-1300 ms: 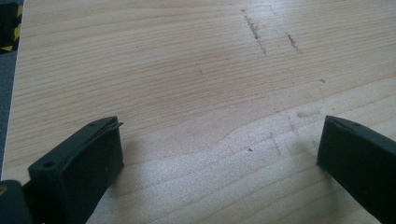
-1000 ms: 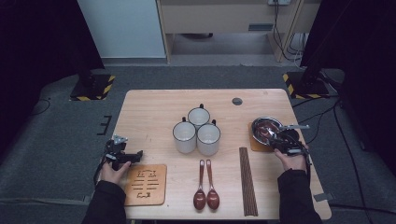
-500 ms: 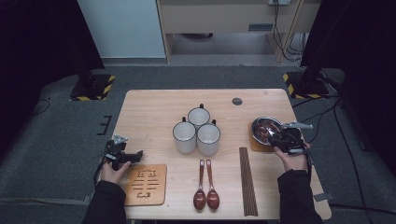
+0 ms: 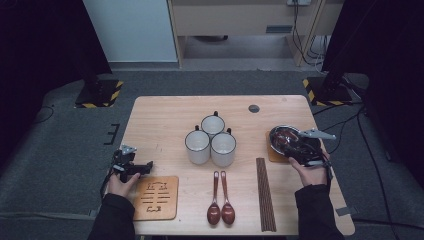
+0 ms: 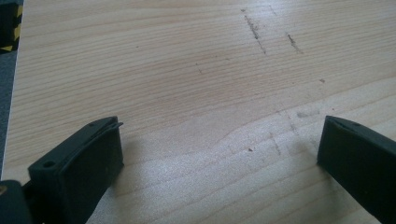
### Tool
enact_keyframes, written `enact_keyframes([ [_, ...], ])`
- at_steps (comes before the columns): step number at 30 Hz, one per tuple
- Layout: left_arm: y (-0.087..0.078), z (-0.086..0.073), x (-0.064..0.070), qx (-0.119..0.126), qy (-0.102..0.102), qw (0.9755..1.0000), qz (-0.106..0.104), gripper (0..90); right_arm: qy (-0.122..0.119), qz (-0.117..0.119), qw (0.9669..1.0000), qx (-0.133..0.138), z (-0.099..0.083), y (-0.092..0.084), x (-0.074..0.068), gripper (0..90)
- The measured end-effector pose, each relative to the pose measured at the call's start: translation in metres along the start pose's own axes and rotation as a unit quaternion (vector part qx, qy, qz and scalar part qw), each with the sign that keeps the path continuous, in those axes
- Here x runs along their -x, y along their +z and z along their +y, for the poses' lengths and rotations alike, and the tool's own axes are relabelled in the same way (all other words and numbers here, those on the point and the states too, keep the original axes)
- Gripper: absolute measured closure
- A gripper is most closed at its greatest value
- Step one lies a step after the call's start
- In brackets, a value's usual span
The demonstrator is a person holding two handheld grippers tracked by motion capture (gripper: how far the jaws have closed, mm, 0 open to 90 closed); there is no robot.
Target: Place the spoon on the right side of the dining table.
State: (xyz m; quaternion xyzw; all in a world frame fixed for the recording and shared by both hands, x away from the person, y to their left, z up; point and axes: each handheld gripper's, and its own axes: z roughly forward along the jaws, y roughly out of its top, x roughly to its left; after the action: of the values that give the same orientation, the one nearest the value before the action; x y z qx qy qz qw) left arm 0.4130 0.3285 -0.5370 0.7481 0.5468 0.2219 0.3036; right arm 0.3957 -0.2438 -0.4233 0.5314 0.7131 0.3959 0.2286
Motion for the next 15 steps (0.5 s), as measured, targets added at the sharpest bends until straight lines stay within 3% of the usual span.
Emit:
enact_keyframes([
  [11,0.0,0.0,0.0,0.0,0.0,1.0,0.0,0.0,-0.022,0.029,0.9993,0.014,0.002,0.0,-0.025,48.7],
  [15,0.0,0.0,0.0,0.0,0.0,1.0,0.0,0.0,-0.031,0.037,0.9988,0.006,-0.002,0.005,-0.034,45.7],
])
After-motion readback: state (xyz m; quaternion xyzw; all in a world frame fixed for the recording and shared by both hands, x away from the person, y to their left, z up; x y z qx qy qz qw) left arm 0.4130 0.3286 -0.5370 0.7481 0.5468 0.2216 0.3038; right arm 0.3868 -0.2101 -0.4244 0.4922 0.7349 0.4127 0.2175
